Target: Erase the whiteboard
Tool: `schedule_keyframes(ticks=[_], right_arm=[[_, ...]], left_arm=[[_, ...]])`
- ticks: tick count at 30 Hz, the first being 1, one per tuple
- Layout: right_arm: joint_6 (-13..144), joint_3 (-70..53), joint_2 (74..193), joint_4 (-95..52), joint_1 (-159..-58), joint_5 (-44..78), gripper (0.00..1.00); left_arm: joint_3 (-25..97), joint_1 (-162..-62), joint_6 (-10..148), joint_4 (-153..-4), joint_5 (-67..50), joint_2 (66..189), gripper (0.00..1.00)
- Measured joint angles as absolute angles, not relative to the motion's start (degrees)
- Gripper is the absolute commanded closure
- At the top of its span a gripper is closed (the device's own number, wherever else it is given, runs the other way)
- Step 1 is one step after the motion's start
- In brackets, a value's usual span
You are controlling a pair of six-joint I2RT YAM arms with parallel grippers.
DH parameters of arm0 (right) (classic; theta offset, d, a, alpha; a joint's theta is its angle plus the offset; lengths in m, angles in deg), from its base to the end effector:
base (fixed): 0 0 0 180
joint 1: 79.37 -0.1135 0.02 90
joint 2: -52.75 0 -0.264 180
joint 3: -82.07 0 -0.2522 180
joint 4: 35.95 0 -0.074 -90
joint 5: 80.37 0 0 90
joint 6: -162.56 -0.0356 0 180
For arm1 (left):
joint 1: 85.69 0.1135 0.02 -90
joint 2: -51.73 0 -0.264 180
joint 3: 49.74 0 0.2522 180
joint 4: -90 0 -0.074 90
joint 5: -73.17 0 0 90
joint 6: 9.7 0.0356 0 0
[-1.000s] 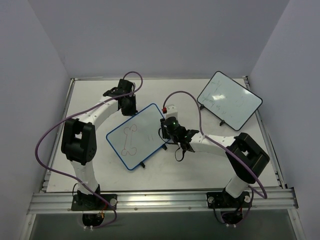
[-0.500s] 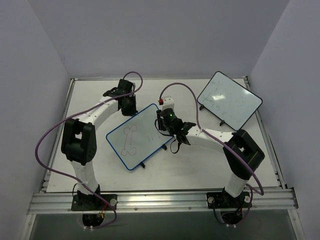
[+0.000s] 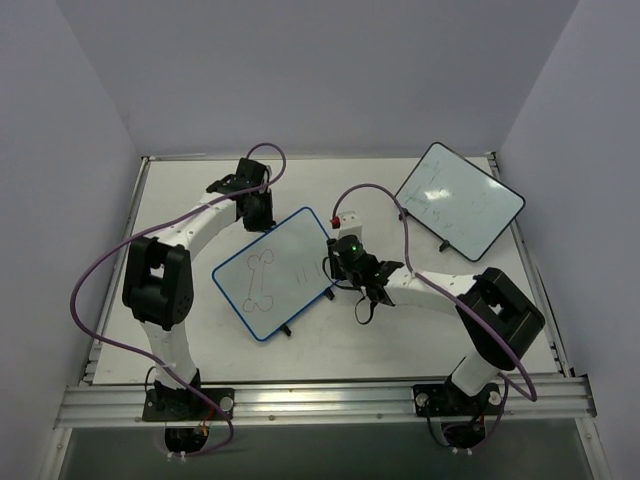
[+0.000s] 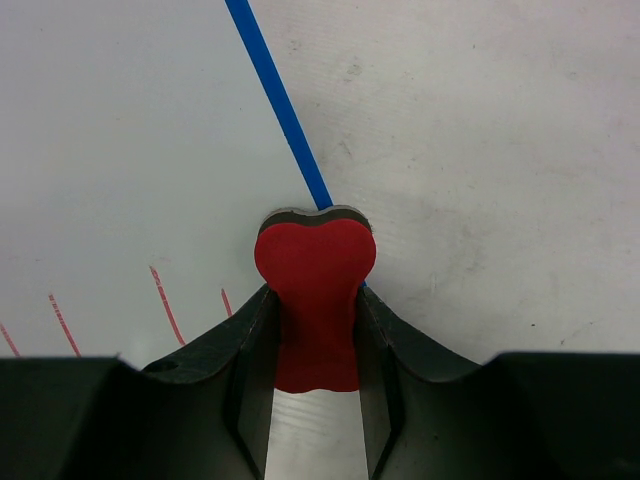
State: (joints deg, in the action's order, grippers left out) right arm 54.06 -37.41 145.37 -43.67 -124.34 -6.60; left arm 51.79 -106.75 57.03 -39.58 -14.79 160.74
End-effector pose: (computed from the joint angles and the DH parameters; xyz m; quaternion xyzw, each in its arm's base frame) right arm 0.2506 0.2363 0.1985 -0.1160 0.8275 0.1813 0.5186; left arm 0.3861 -0.1501 0.2374 -0.0136 0.9608 -0.1201 0.2496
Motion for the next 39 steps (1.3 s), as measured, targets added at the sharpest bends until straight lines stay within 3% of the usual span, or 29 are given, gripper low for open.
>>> schedule_keyframes(ticks=[11,23,39], right_arm=[[53.9,-37.7,145.2,-44.8,-125.2,-6.6,0.78],[53.0,-40.7,146.3,-56.0,-134.2,-10.8,0.79],[51.3,-48.2,145.2,-63.8,-128.0,-15.5,0.78]], left_arm=[[51.8,-106.8,57.0,-39.6,-14.8,160.7,0.95],[51.4,-106.8,57.0,-39.8,-14.9,160.7,0.95],[50.5,-107.1,57.0,-40.4,-14.9,160.7,0.95]])
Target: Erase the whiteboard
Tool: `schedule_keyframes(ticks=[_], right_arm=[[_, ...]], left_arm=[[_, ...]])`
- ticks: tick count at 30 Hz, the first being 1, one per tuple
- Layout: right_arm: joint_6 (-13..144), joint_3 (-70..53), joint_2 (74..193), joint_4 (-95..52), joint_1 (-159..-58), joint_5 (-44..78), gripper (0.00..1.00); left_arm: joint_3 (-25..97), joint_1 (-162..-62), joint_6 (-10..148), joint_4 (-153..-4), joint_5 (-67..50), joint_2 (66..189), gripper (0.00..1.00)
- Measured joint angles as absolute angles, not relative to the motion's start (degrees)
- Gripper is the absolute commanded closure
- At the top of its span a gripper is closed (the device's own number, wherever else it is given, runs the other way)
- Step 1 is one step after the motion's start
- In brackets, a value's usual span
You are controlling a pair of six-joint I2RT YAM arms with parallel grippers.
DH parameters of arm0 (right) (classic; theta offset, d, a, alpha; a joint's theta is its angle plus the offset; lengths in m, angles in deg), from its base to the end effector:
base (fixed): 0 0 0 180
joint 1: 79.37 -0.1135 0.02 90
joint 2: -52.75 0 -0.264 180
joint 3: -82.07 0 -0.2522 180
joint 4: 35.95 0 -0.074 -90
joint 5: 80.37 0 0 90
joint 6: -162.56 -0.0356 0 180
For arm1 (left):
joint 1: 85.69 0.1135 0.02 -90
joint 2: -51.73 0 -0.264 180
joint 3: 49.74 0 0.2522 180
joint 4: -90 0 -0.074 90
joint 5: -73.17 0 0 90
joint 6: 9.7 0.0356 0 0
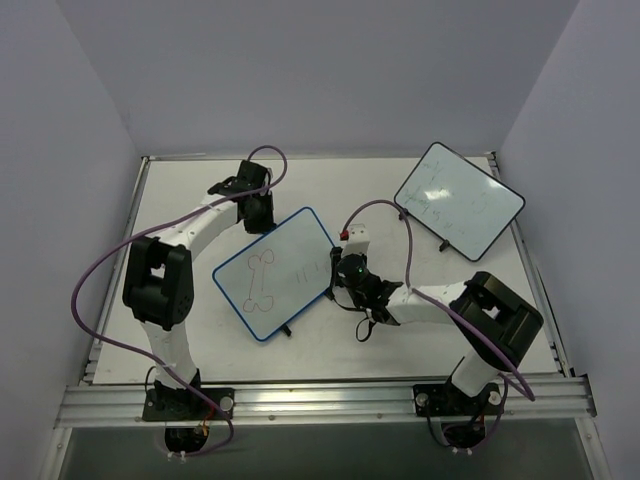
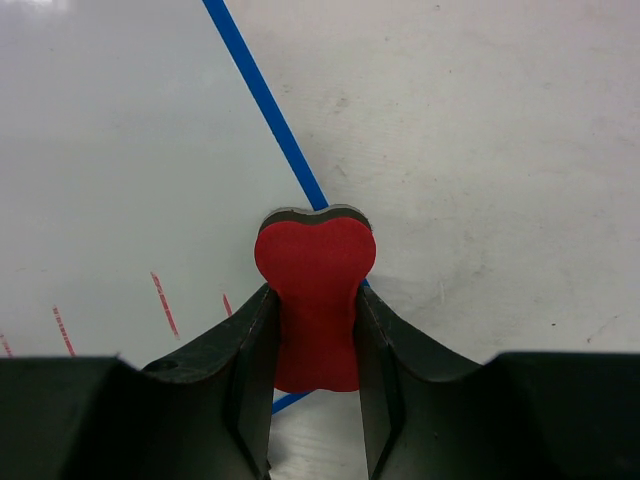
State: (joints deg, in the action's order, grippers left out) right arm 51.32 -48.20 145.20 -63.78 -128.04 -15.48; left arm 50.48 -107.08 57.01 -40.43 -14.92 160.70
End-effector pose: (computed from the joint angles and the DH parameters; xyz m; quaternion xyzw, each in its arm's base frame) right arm 0.2222 0.2297 0.1789 -0.0547 0.7832 0.1996 0.5864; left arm 0.3838 -0.1516 0.2315 -0.0114 0.9618 -0.1186 0.2463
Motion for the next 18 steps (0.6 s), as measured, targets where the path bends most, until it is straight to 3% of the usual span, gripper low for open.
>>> schedule_keyframes(ticks=[18], right_arm=[[52.8,-41.3,149.7,-66.9,-133.1,-14.4,0.78]], left_arm=[[50.2,-107.0,57.1,-40.8,-15.3,160.6,0.95]])
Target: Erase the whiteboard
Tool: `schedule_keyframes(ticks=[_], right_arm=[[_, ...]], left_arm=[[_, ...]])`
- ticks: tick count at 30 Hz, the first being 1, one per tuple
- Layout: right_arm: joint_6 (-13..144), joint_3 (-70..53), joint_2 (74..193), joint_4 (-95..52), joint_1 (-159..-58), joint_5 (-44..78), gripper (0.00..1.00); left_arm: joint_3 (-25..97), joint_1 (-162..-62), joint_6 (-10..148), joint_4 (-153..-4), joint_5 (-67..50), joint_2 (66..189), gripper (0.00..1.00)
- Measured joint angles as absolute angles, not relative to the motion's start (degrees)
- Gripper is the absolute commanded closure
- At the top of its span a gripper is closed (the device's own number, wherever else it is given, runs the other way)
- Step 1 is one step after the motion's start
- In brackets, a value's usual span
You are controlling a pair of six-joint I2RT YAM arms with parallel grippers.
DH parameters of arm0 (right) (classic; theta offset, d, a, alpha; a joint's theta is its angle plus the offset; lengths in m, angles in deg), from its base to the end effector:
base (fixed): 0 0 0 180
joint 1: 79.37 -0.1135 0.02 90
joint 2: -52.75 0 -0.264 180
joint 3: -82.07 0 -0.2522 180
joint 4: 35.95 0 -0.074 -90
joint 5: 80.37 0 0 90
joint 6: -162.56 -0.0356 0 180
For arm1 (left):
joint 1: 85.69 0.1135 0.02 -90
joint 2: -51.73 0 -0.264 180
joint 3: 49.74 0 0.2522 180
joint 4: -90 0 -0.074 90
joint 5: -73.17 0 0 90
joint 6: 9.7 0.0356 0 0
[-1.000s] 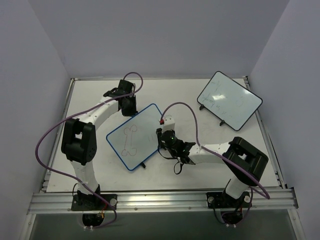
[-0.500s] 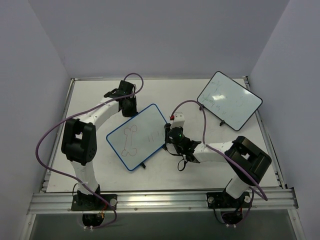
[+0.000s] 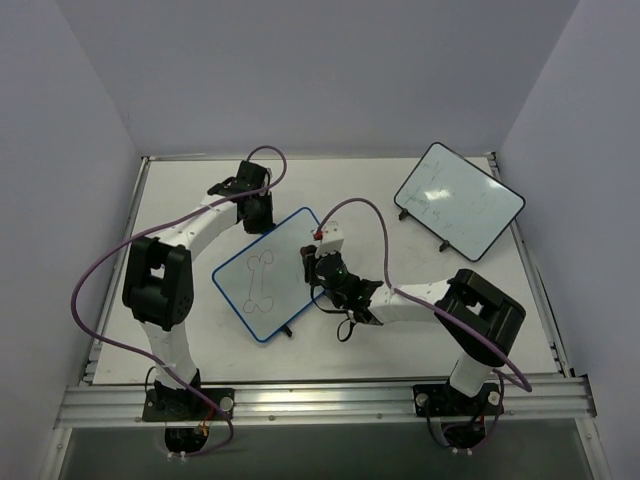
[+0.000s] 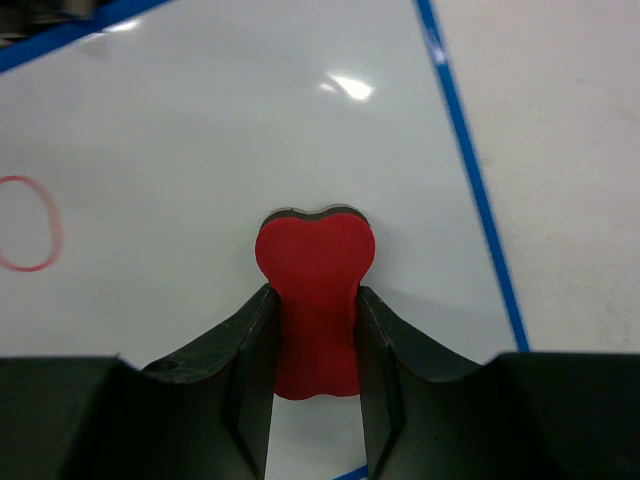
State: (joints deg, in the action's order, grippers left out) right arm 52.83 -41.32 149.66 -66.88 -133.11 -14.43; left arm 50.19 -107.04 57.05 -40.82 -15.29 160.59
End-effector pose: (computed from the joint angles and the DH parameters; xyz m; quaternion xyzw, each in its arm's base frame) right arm 0.2182 0.2730 0.1951 -0.0891 0.7526 0.2511 0.6022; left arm 0.3837 -0.1510 0.2311 -0.0122 0.9614 -0.1162 0.2492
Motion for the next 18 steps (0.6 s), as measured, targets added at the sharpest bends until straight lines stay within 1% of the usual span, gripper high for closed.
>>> schedule_keyframes(ticks=[8,18], right_arm=[[53.1,-35.5,152.1,-65.6,-140.9,-13.0,0.78],[52.8,-35.6,152.3,-65.4,-139.5,-12.7,0.78]], left_arm=[[50.2,-107.1,57.0,-40.8,-15.3,160.6,0.95],[50.1,-107.1,57.1,-41.0,-15.6,160.6,0.95]])
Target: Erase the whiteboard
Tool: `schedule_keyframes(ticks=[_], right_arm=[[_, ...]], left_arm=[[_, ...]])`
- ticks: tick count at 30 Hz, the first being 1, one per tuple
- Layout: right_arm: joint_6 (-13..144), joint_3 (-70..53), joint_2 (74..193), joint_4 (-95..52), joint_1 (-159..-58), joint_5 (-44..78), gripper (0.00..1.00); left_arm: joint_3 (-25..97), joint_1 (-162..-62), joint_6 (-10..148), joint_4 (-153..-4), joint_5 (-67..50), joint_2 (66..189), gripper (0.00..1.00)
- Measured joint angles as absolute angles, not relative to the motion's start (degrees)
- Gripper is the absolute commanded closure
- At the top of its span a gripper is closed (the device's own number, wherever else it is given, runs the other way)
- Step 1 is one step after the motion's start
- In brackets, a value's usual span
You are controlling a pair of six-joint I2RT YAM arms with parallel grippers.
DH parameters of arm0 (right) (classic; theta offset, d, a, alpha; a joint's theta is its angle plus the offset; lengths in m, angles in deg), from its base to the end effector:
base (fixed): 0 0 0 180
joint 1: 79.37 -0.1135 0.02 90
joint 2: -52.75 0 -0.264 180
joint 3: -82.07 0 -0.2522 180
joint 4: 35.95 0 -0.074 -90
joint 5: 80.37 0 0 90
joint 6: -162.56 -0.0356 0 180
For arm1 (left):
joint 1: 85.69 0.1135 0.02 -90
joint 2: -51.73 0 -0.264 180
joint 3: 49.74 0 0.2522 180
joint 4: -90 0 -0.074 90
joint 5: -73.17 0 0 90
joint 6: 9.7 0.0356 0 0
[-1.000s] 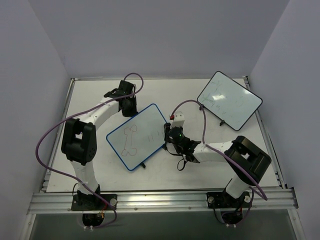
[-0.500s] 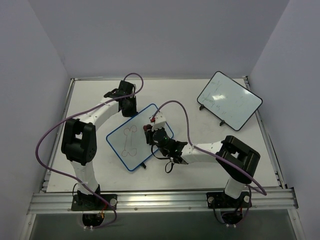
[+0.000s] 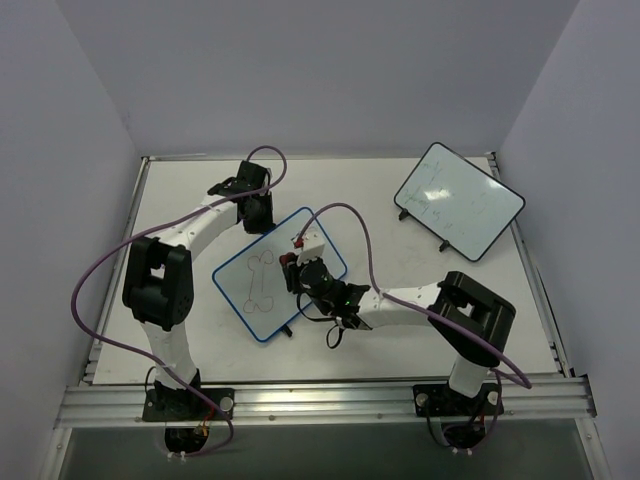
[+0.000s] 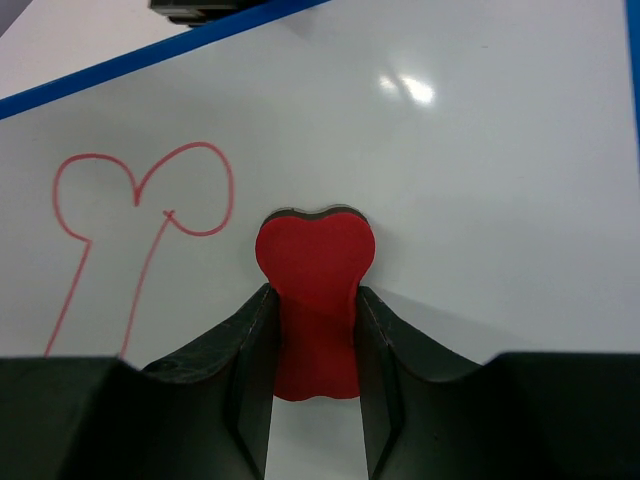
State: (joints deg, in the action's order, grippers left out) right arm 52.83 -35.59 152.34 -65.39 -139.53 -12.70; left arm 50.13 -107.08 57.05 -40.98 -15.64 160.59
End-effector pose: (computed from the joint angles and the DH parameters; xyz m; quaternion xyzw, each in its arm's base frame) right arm 0.1962 0.3148 0.2066 -0.1360 0.7378 0.3022 0.5881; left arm 0.3838 -0.1511 0.2310 -0.0127 0.9612 -0.1139 0.2511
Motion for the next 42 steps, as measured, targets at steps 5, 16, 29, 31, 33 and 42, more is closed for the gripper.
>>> schedule_keyframes(ticks=[5,16,29,31,33,42], right_arm=[[52.1,-39.3,149.9,-65.4,-134.2,-12.2,0.78],[51.7,-42.3,148.2,-63.9,-129.0,-12.2,0.78],[51.7,-35.8,152.3,-63.5,-140.3,-15.0,0.79],[51.7,-35.4,152.8,-63.6,-141.0,-15.7,0.78],[51.5,-35.3,152.8,-63.6,-141.0,-16.0,0.78],[49.5,-38.5,152.1,-67.3,-139.2,-15.0,0.78]], left_arm=[[50.1,-107.1,57.1,-40.9,-15.7,160.6,0.95],[50.1,-107.1,57.1,-40.9,-15.7,160.6,0.95],[50.1,-107.1,57.1,-41.0,-16.2,160.6,0.95],[50.1,-107.1,57.2,-41.1,-16.3,160.6,0.95],[50.0,-107.1,57.2,-41.2,-16.4,160.6,0.95],[50.0,-107.1,57.2,-41.5,-16.4,160.6,0.95]])
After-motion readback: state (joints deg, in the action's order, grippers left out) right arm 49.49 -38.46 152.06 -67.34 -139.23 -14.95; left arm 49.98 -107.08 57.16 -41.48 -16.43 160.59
